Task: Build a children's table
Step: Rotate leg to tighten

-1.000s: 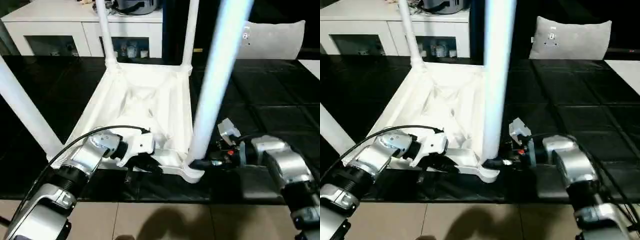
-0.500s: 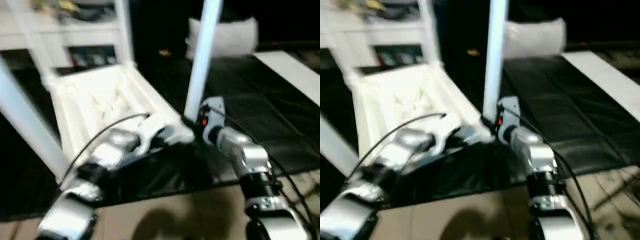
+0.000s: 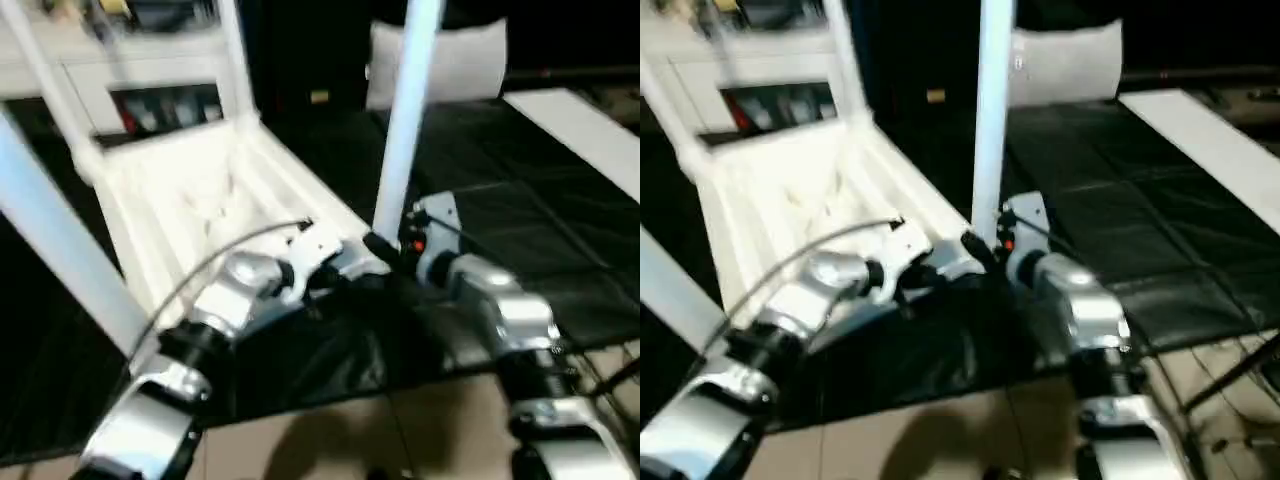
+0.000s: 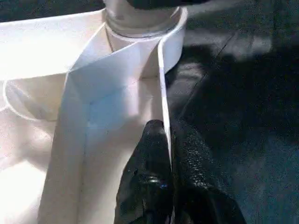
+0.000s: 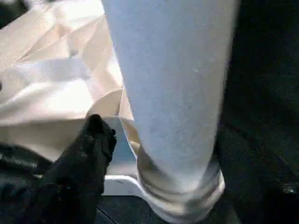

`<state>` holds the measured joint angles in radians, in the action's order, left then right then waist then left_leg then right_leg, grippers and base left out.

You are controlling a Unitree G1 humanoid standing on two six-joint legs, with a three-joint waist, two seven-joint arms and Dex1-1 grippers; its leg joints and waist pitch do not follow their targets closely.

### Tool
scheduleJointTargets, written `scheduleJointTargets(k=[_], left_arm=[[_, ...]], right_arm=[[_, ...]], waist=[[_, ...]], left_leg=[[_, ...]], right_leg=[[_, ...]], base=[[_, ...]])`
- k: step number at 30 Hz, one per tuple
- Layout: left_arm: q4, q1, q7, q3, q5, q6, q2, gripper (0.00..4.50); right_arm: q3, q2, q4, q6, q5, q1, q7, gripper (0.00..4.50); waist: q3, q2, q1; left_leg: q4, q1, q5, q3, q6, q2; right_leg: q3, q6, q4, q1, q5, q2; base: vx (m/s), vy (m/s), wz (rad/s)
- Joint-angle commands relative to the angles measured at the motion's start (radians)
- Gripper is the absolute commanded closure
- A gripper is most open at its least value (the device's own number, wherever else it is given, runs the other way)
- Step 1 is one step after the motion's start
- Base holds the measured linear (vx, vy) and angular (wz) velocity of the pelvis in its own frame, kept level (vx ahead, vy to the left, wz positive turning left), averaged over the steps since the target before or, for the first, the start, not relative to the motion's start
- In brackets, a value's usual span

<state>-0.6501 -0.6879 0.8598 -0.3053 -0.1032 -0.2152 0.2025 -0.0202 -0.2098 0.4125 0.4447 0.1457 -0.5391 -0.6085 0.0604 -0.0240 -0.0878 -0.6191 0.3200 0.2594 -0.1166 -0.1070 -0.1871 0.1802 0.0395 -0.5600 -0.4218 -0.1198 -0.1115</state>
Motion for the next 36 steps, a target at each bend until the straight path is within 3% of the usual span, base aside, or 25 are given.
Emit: scheduleJointTargets(k=[1, 2, 3, 5, 7, 10, 14, 15, 18, 21, 22, 24, 36], left_arm=[[0.021, 0.020, 0.064, -0.028, -0.007, 0.054, 0.039, 4.50], [0.024, 0.025, 0.090, -0.037, -0.006, 0.065, 0.055, 4.50], [0.029, 0.032, 0.130, -0.049, -0.007, 0.086, 0.079, 4.50], [0.031, 0.035, 0.143, -0.053, -0.007, 0.096, 0.086, 4.50], [0.038, 0.042, 0.181, -0.062, -0.007, 0.115, 0.107, 4.50], [0.040, 0.053, 0.276, -0.087, -0.005, 0.193, 0.154, 4.50], [0.042, 0.056, 0.350, -0.115, -0.013, 0.258, 0.196, 4.50], [0.043, 0.056, 0.368, -0.119, -0.012, 0.268, 0.203, 4.50], [0.061, 0.061, 0.420, -0.130, 0.000, 0.296, 0.217, 4.50], [0.090, 0.069, 0.477, -0.138, 0.019, 0.319, 0.223, 4.50], [0.098, 0.071, 0.485, -0.140, 0.024, 0.319, 0.222, 4.50], [0.111, 0.074, 0.494, -0.145, 0.028, 0.317, 0.221, 4.50], [0.110, 0.083, 0.497, -0.148, 0.018, 0.330, 0.226, 4.50]], right_arm=[[0.022, -0.062, -0.018, -0.032, -0.003, 0.016, -0.106, 0.52], [0.029, -0.092, -0.018, -0.048, -0.004, 0.019, -0.149, 0.44], [0.046, -0.139, -0.013, -0.088, -0.003, 0.022, -0.222, 0.33], [0.052, -0.153, -0.010, -0.104, 0.000, 0.023, -0.244, 0.14], [0.065, -0.187, -0.005, -0.146, -0.001, 0.022, -0.298, 0.03], [0.090, -0.252, -0.023, -0.206, 0.031, 0.030, -0.470, 0.03], [0.124, -0.305, -0.032, -0.234, 0.062, 0.040, -0.638, 0.03], [0.130, -0.310, -0.027, -0.234, 0.068, 0.038, -0.669, 0.29], [0.151, -0.315, -0.017, -0.234, 0.084, 0.032, -0.737, 0.40], [0.178, -0.309, 0.005, -0.248, 0.092, 0.021, -0.800, 0.78], [0.185, -0.305, 0.015, -0.254, 0.088, 0.017, -0.809, 0.84], [0.202, -0.298, 0.039, -0.266, 0.078, 0.009, -0.824, 1.01], [0.225, -0.285, 0.057, -0.238, 0.098, 0.000, -0.889, 2.08]], waist=[[-0.088, 0.018, -0.007], [-0.089, 0.016, -0.009], [-0.095, 0.015, -0.017], [-0.097, 0.021, -0.023], [-0.095, 0.022, -0.029], [-0.089, 0.025, -0.036], [-0.085, 0.024, -0.040], [-0.085, 0.022, -0.043], [-0.086, 0.028, -0.049], [-0.089, 0.026, -0.059], [-0.091, 0.025, -0.064], [-0.092, 0.027, -0.069], [-0.093, 0.034, -0.077]], left_leg=[[0.071, 0.022, -0.083, -0.011, 0.087, -0.026], [0.071, 0.024, -0.094, -0.013, 0.101, -0.025], [0.065, 0.028, -0.135, -0.013, 0.127, -0.025], [0.057, 0.036, -0.189, -0.014, 0.158, -0.019], [0.054, 0.040, -0.185, -0.017, 0.171, -0.017], [0.058, 0.041, -0.114, -0.021, 0.159, -0.020], [0.062, 0.037, -0.064, -0.022, 0.146, -0.027], [0.062, 0.038, -0.057, -0.021, 0.140, -0.028], [0.065, 0.033, -0.051, -0.022, 0.121, -0.034], [0.064, 0.029, -0.056, -0.022, 0.119, -0.039], [0.063, 0.028, -0.066, -0.023, 0.116, -0.041], [0.063, 0.032, -0.079, -0.022, 0.113, -0.042], [0.063, 0.036, -0.082, -0.024, 0.095, -0.036]], right_leg=[[-0.060, 0.084, 0.041, 0.077, -0.272, -0.047], [-0.071, 0.120, 0.032, 0.080, -0.257, -0.051], [-0.072, 0.144, 0.025, 0.081, -0.215, -0.053], [-0.074, 0.159, 0.014, 0.080, -0.162, -0.051], [-0.073, 0.158, 0.016, 0.078, -0.187, -0.052], [-0.068, 0.113, 0.035, 0.078, -0.316, -0.051], [-0.067, 0.089, 0.043, 0.073, -0.373, -0.048], [-0.066, 0.089, 0.043, 0.074, -0.378, -0.048], [-0.068, 0.096, 0.042, 0.072, -0.372, -0.049], [-0.071, 0.115, 0.035, 0.069, -0.344, -0.051], [-0.073, 0.138, 0.029, 0.067, -0.315, -0.051], [-0.074, 0.147, 0.023, 0.070, -0.296, -0.053], [-0.072, 0.097, 0.030, 0.073, -0.339, -0.050]], base=[[0.000, 0.000, 0.00], [0.052, 0.011, 0.07], [0.000, 0.000, 0.00], [0.000, 0.000, 0.00], [0.000, 0.000, 0.00], [0.000, 0.000, 0.00], [0.000, 0.000, 0.00], [0.000, 0.000, 0.00], [0.000, 0.000, 0.00], [0.000, 0.000, 0.00], [0.000, 0.000, 0.00], [0.000, 0.000, 0.00], [0.000, 0.000, 0.00]])
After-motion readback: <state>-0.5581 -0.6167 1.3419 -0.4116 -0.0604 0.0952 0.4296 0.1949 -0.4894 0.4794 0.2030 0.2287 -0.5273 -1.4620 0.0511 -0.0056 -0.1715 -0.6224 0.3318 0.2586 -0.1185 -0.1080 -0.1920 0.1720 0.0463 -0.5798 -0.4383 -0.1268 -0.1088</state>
